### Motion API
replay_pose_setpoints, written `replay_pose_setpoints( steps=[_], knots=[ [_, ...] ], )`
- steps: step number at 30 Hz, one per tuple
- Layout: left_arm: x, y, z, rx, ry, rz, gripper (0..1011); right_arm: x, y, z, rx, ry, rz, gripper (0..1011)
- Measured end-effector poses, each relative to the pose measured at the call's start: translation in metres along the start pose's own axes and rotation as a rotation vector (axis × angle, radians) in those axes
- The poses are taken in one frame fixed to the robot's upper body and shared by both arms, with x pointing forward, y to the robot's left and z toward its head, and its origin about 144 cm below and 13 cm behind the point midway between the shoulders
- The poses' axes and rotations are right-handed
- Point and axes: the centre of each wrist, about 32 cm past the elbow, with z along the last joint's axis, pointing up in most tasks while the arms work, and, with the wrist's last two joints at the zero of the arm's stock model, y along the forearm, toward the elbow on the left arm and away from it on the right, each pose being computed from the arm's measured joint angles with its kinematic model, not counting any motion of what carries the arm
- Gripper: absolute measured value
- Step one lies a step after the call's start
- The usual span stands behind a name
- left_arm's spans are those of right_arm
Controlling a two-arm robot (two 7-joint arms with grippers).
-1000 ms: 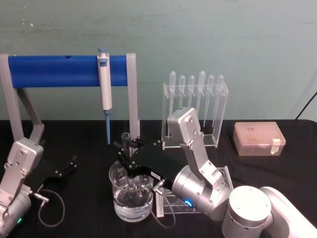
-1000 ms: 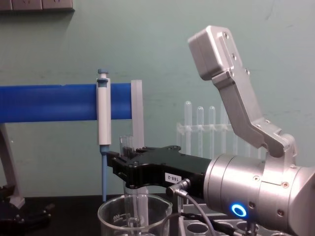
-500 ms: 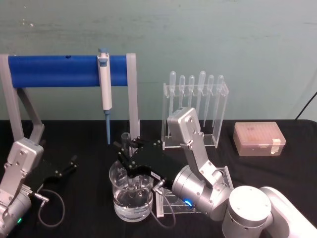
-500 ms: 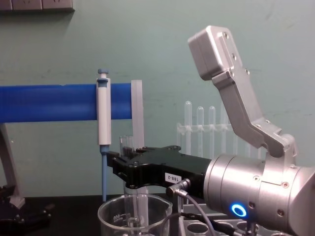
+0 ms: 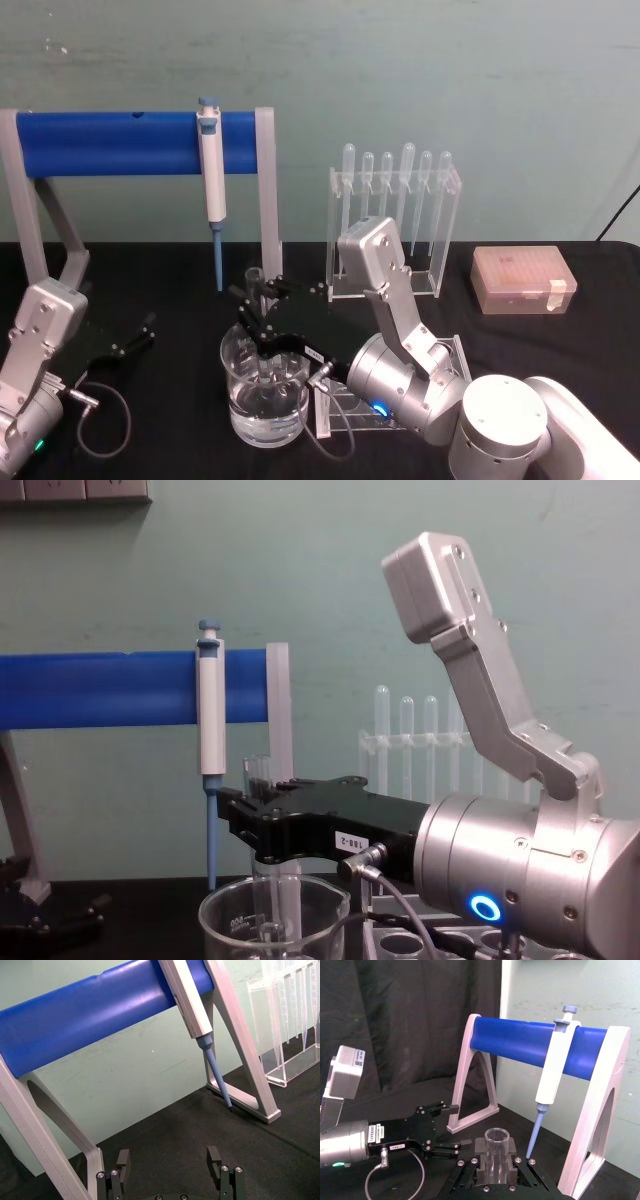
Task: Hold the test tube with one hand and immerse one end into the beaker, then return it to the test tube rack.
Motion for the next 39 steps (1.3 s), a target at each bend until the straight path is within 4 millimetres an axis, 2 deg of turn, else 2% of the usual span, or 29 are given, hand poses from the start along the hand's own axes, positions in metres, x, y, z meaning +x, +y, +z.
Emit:
replay_pose_setpoints(
  steps=[39],
  knots=[
    [0.0, 0.0, 0.0, 0.0, 0.0, 0.0, 1000, 0.0, 0.0, 0.0, 0.0, 0.0, 0.0, 230]
  ],
)
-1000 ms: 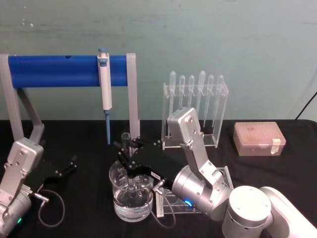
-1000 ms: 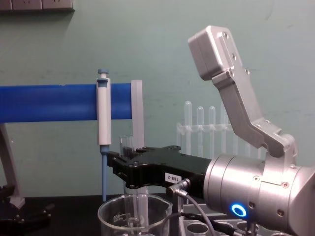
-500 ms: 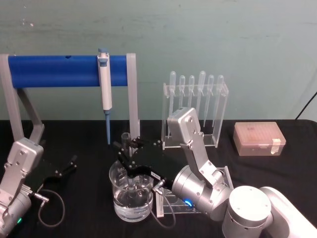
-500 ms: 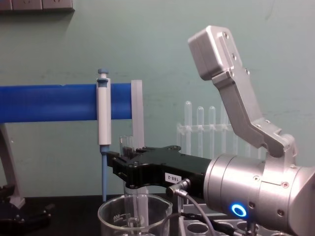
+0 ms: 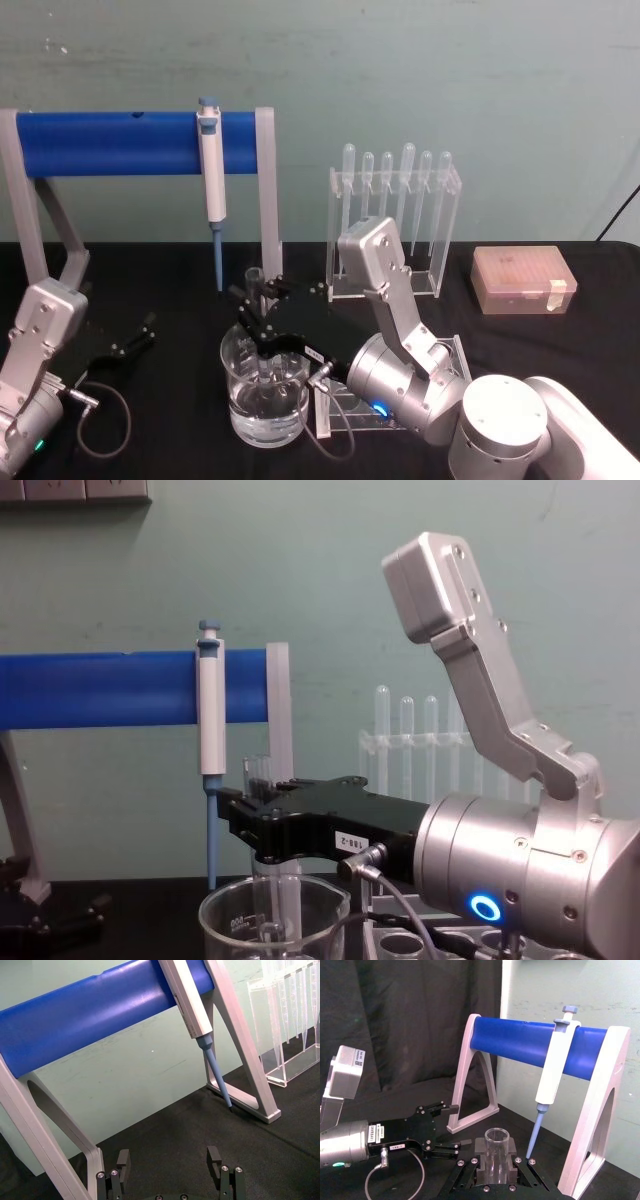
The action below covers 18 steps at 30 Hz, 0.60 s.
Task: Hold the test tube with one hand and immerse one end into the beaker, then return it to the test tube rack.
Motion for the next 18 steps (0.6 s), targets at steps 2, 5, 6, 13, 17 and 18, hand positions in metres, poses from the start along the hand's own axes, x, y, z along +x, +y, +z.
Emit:
replay_pose_setpoints(
  steps=[2, 5, 6, 13, 17, 18],
  knots=[
    [0.0, 0.0, 0.0, 0.0, 0.0, 0.0, 1000, 0.0, 0.0, 0.0, 0.0, 0.0, 0.0, 230],
    [0.0, 0.0, 0.0, 0.0, 0.0, 0.0, 1000, 0.0, 0.0, 0.0, 0.0, 0.0, 0.0, 230],
    [0.0, 0.0, 0.0, 0.0, 0.0, 0.0, 1000, 0.0, 0.0, 0.0, 0.0, 0.0, 0.0, 230],
    [0.0, 0.0, 0.0, 0.0, 0.0, 0.0, 1000, 0.0, 0.0, 0.0, 0.0, 0.0, 0.0, 230],
    [0.0, 0.0, 0.0, 0.0, 0.0, 0.0, 1000, 0.0, 0.0, 0.0, 0.0, 0.0, 0.0, 230],
    [0.0, 0.0, 0.0, 0.0, 0.0, 0.0, 1000, 0.0, 0.0, 0.0, 0.0, 0.0, 0.0, 230]
  ],
)
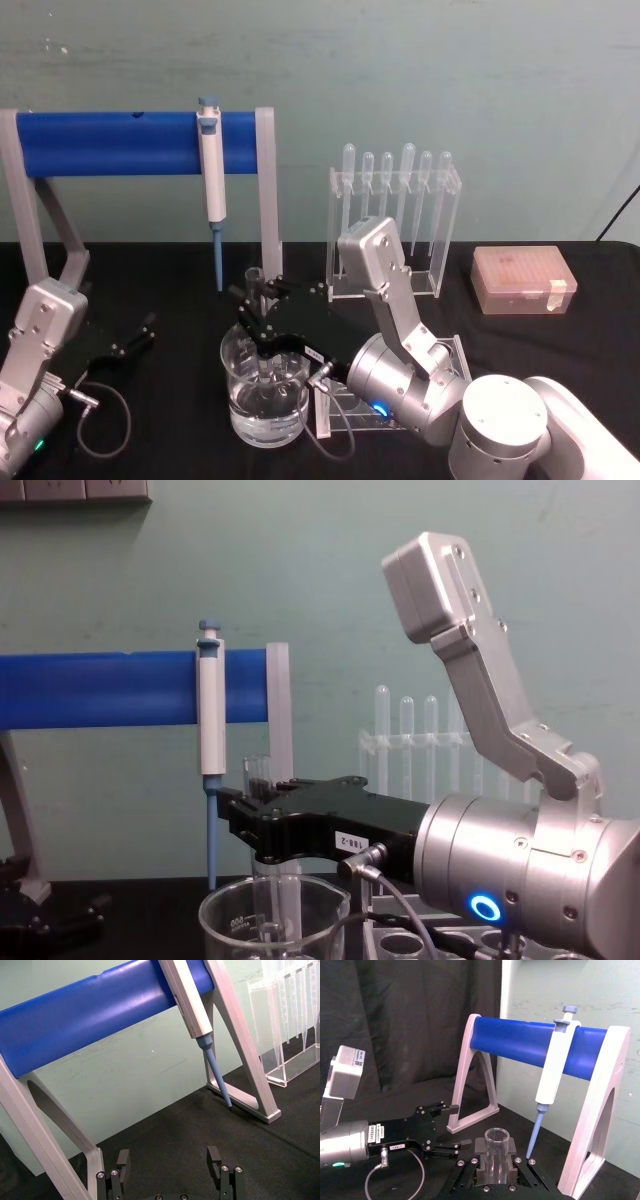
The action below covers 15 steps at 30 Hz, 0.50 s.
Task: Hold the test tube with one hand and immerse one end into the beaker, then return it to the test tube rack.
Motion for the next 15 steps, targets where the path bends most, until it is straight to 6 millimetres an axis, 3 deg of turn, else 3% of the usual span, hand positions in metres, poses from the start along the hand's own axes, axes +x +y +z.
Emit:
replay_pose_setpoints(
  steps=[15],
  knots=[
    [0.0, 0.0, 0.0, 0.0, 0.0, 0.0, 1000, 0.0, 0.0, 0.0, 0.0, 0.0, 0.0, 230]
  ],
)
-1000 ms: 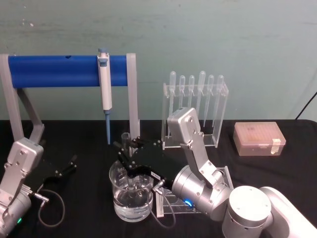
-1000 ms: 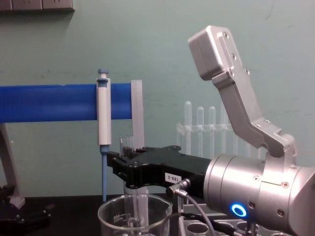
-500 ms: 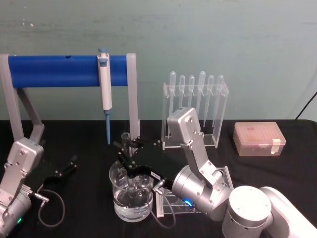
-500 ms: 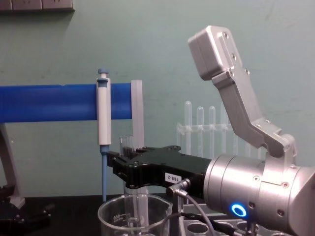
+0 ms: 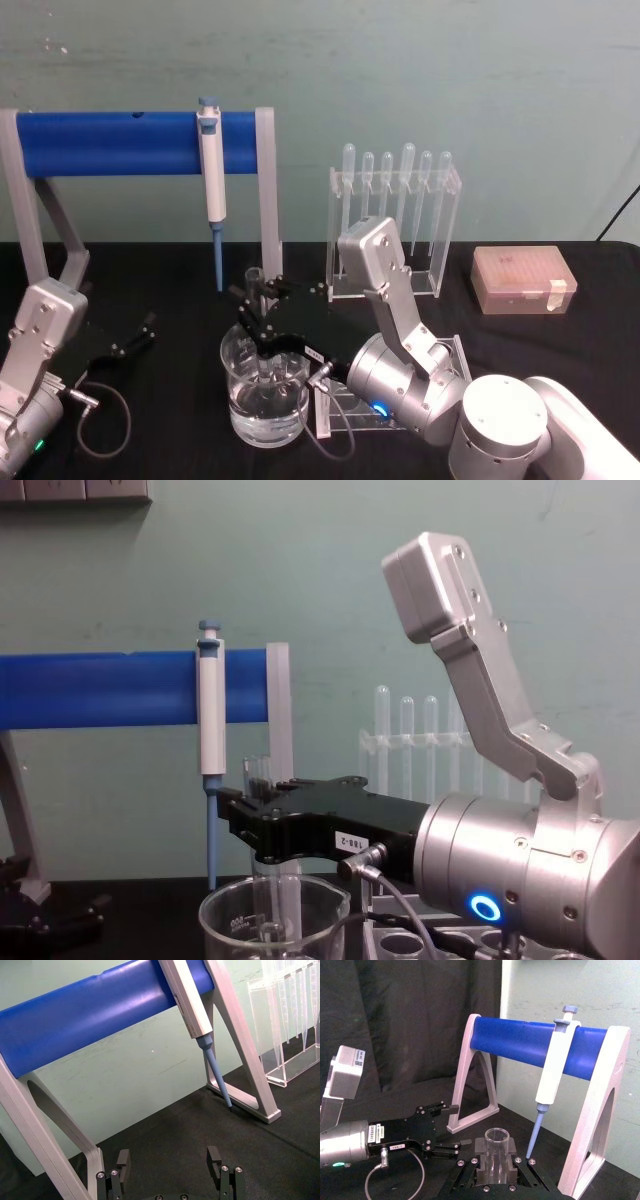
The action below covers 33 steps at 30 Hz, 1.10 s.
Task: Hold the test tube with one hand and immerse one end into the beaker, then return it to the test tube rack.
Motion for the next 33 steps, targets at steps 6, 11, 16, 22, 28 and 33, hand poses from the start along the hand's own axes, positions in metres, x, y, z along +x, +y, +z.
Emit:
replay_pose_setpoints(
  steps=[6, 11, 16, 22, 28, 33],
  knots=[
    [0.0, 0.0, 0.0, 0.0, 0.0, 0.0, 1000, 0.0, 0.0, 0.0, 0.0, 0.0, 0.0, 230],
    [0.0, 0.0, 0.0, 0.0, 0.0, 0.0, 1000, 0.0, 0.0, 0.0, 0.0, 0.0, 0.0, 230],
    [0.0, 0.0, 0.0, 0.0, 0.0, 0.0, 1000, 0.0, 0.0, 0.0, 0.0, 0.0, 0.0, 230],
    [0.0, 0.0, 0.0, 0.0, 0.0, 0.0, 1000, 0.0, 0.0, 0.0, 0.0, 0.0, 0.0, 230],
    [0.0, 0.0, 0.0, 0.0, 0.0, 0.0, 1000, 0.0, 0.0, 0.0, 0.0, 0.0, 0.0, 230],
    [0.0, 0.0, 0.0, 0.0, 0.0, 0.0, 1000, 0.0, 0.0, 0.0, 0.0, 0.0, 0.0, 230]
  ],
)
